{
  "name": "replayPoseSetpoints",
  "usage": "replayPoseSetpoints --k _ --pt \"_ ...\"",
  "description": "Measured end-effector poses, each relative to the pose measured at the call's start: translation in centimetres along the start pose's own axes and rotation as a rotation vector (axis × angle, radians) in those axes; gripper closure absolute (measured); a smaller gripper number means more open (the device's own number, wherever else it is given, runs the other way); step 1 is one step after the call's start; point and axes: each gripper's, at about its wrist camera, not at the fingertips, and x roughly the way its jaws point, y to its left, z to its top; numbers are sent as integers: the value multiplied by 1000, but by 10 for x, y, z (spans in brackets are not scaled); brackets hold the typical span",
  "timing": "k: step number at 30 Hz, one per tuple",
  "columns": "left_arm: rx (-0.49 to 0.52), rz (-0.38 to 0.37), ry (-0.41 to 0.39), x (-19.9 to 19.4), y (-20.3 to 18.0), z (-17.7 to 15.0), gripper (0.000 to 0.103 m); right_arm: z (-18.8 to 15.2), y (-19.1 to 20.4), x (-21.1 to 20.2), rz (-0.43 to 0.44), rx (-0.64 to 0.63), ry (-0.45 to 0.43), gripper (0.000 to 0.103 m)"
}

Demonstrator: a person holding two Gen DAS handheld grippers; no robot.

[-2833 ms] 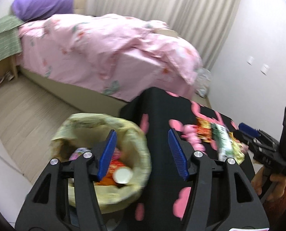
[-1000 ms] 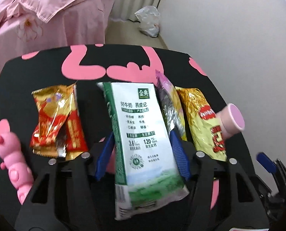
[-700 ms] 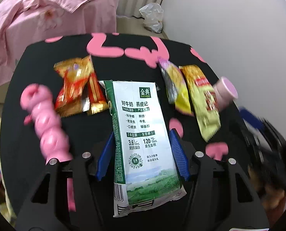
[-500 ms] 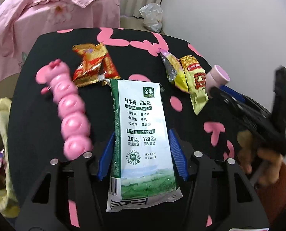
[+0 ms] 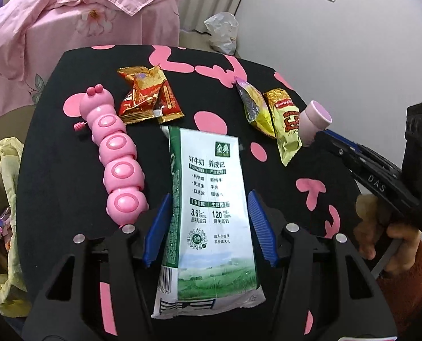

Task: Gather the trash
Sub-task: 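Grasp the yellow snack wrapper with the right tool while the left holds the milk carton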

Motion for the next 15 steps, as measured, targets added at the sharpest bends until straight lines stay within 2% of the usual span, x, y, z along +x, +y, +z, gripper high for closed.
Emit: replayPoseSetpoints --k 1,3,6,8,9,10,11,13,15 --pt "-1 -2 -1 0 0 1 50 2 -1 2 -3 14 -5 60" --pt "12 1 -7 -2 -2 1 49 6 -4 12 -14 43 -9 60" --pt "30 5 -23 -7 -3 2 49 10 -8 35 -50 57 31 60" --pt "34 -6 -28 -11 -2 3 49 10 -12 49 -41 67 75 60" --pt "36 -11 -30 -12 -1 3 49 8 -14 54 -20 74 100 62" --pt "38 -12 -30 -13 -1 4 48 6 -16 54 1 85 108 77" --pt "44 -14 -26 -12 -1 5 46 2 -17 52 13 95 113 81" --pt "65 -16 -11 -8 -4 7 43 -6 -14 41 17 61 114 84" --pt "110 15 17 3 -11 10 42 -12 -10 29 14 24 112 85"
